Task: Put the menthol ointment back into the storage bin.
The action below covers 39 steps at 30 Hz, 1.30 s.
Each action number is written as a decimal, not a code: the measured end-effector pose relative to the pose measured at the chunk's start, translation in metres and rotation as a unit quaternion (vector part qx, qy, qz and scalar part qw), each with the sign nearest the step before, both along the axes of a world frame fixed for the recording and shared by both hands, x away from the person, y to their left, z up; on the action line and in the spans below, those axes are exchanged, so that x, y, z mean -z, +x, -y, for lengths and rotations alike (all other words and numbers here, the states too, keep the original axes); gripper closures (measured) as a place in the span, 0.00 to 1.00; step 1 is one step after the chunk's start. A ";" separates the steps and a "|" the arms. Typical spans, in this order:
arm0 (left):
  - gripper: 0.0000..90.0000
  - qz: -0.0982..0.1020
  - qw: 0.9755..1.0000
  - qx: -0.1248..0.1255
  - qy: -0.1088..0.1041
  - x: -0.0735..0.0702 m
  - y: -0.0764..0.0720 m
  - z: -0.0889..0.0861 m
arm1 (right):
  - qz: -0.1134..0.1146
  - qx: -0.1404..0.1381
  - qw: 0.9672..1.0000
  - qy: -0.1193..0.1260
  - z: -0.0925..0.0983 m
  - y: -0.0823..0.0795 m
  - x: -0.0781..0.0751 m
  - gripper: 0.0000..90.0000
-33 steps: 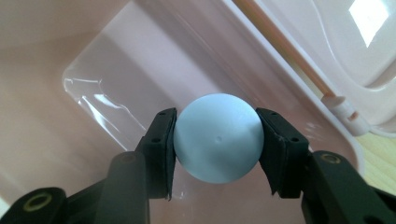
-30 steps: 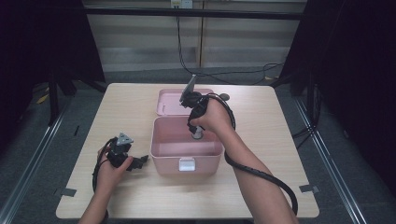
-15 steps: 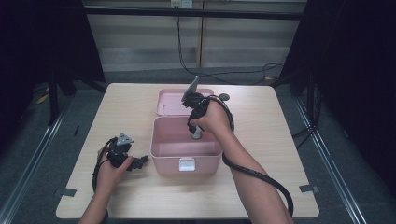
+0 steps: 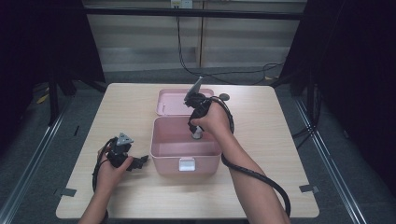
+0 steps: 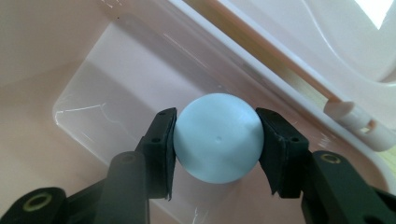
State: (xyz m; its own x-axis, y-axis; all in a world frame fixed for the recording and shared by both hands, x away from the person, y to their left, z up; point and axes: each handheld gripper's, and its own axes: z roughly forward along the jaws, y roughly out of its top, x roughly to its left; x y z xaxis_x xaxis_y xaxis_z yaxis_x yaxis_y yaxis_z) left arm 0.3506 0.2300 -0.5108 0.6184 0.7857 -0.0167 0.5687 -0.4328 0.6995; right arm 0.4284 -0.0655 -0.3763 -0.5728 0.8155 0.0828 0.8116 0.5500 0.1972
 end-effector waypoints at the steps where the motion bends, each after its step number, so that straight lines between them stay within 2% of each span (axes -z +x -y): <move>1: 0.02 0.000 1.000 0.000 0.000 0.000 0.000 0.000 | 0.001 -0.001 1.000 0.000 0.000 0.000 0.001 0.57; 20: 0.01 0.001 1.000 -0.001 0.002 0.000 0.000 0.000 | -0.003 0.027 1.000 0.001 0.001 0.004 0.016 0.57; 39: 0.01 0.001 1.000 -0.001 0.001 0.000 0.000 0.000 | -0.007 0.039 0.999 -0.001 -0.001 0.004 0.026 0.57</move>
